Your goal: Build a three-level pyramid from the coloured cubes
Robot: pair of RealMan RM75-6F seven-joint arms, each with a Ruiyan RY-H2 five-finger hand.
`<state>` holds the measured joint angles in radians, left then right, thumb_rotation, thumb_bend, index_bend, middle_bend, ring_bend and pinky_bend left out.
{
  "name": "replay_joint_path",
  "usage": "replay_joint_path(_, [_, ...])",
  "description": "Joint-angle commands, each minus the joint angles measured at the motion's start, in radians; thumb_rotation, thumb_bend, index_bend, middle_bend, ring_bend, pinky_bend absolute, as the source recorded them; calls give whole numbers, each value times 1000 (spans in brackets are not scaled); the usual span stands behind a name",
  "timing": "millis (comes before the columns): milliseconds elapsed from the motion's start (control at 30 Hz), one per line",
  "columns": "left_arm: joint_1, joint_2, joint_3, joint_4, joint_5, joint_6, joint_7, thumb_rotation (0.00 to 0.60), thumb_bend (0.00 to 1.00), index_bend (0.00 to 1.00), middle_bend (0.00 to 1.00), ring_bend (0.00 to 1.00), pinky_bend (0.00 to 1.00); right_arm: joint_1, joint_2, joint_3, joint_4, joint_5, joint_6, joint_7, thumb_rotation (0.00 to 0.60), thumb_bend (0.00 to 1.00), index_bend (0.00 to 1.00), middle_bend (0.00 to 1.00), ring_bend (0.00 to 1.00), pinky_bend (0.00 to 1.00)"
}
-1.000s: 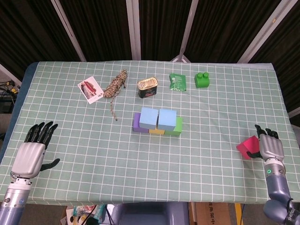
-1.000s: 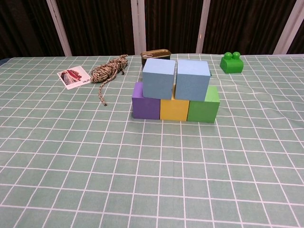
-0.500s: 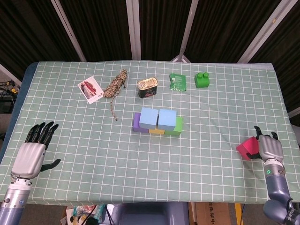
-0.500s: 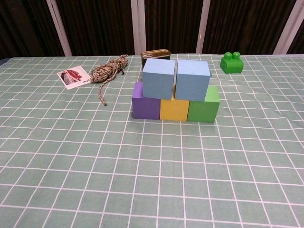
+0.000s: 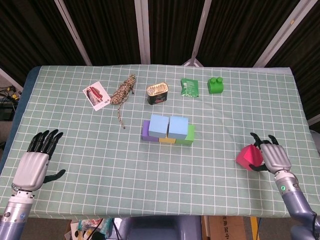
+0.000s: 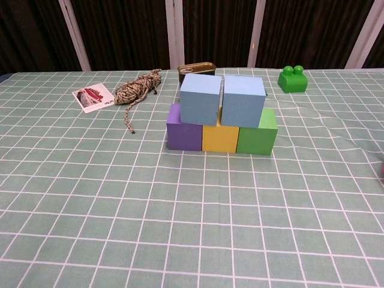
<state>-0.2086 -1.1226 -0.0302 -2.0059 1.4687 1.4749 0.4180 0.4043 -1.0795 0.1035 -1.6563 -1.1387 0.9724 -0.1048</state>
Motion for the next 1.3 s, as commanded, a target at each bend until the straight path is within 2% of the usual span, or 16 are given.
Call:
replay_joint_path(33, [1,-1,-1,-3,5,0,1,600,89,0,32,7,49,-4,24,-14,-39,-102,8,61,600,225,0,419,262,0])
replay_joint_path(333, [5,-1,-4,-3,10,-5,-1,600,90,0,32,7,49,35,-14,-40,-9,-239,-12,66,600,225,0,419,261,0])
replay_joint_path(667, [8,1,-11,0,4,-9,-4,600,89,0,32,6,49,106,-74,-30,94,-278,-57,18,600,225,0,419,261,0])
replay_joint_path(1100, [10,-5,-20,10,-17,-18,3,600,89,0,32,6,49,161,-82,-27,195,-295,-96,5,600,225,0,416,246,0])
replay_joint_path(1200, [10,-6,-21,10,-20,-21,4,600,89,0,32,7,49,160,-81,-30,208,-286,-99,11,600,225,0,370,193,0])
replay_joint_path(1300, [10,-7,-20,11,-21,-24,6,600,89,0,32,6,49,159,-78,-34,216,-279,-100,9,600,225,0,263,142,0])
